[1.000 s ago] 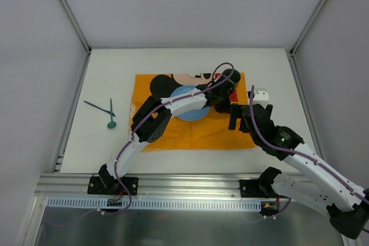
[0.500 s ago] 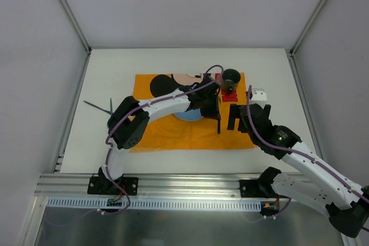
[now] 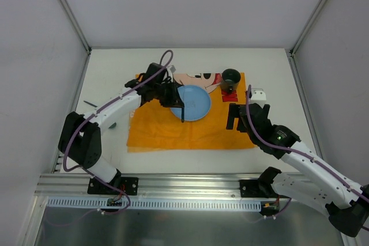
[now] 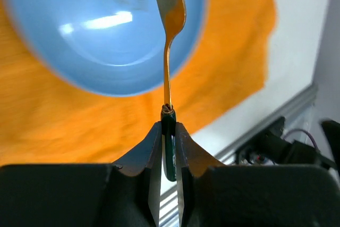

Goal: Set the dinner table for one person

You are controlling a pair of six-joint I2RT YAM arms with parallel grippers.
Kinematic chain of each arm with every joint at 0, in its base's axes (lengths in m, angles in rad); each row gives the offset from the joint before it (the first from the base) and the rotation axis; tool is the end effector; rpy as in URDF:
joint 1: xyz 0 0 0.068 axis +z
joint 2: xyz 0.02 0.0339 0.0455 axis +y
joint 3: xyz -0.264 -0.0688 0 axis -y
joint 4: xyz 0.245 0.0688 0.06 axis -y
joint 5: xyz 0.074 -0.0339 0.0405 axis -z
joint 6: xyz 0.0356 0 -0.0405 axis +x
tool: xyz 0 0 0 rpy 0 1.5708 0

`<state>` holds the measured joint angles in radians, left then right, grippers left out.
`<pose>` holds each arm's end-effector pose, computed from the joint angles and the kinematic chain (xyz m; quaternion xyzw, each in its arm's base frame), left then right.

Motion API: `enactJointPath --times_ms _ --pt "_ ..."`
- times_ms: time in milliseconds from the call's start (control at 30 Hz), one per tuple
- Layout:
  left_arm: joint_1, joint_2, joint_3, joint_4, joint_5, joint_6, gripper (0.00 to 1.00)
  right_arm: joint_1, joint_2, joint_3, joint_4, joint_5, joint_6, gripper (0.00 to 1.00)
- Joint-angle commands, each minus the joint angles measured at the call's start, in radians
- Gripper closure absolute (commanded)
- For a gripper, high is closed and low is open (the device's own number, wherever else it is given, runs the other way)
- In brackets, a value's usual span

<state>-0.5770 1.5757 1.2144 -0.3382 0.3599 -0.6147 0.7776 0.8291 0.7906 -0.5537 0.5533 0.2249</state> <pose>0.2897 -0.2035 0.2779 0.0587 0.8932 -0.3673 0.2526 0.1381 0.1097 0.3005 -0.1082 0.8519 0.0058 0.5124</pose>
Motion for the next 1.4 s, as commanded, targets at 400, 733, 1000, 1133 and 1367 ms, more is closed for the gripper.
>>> enactJointPath --times_ms 400,733,1000,1133,1367 --pt "0.081 -0.177 -0.173 -0.01 0.037 0.13 1.0 0.006 0.021 -0.013 0.058 -0.032 0.025 0.01" --pt "0.08 -0.184 -0.182 -0.01 0.065 0.13 1.0 0.006 -0.008 -0.031 0.044 -0.024 0.04 0.0" --pt "0.08 -0.226 -0.283 0.204 0.35 0.036 1.0 0.011 -0.015 -0.071 0.066 -0.033 0.047 0.0" --pt "0.078 -0.236 -0.354 0.45 0.51 -0.059 1.0 0.011 -0.01 -0.085 0.072 -0.047 0.051 0.0" --pt "0.078 -0.252 -0.362 0.458 0.513 -0.062 1.0 0.014 -0.019 -0.06 0.037 -0.039 0.053 0.01"
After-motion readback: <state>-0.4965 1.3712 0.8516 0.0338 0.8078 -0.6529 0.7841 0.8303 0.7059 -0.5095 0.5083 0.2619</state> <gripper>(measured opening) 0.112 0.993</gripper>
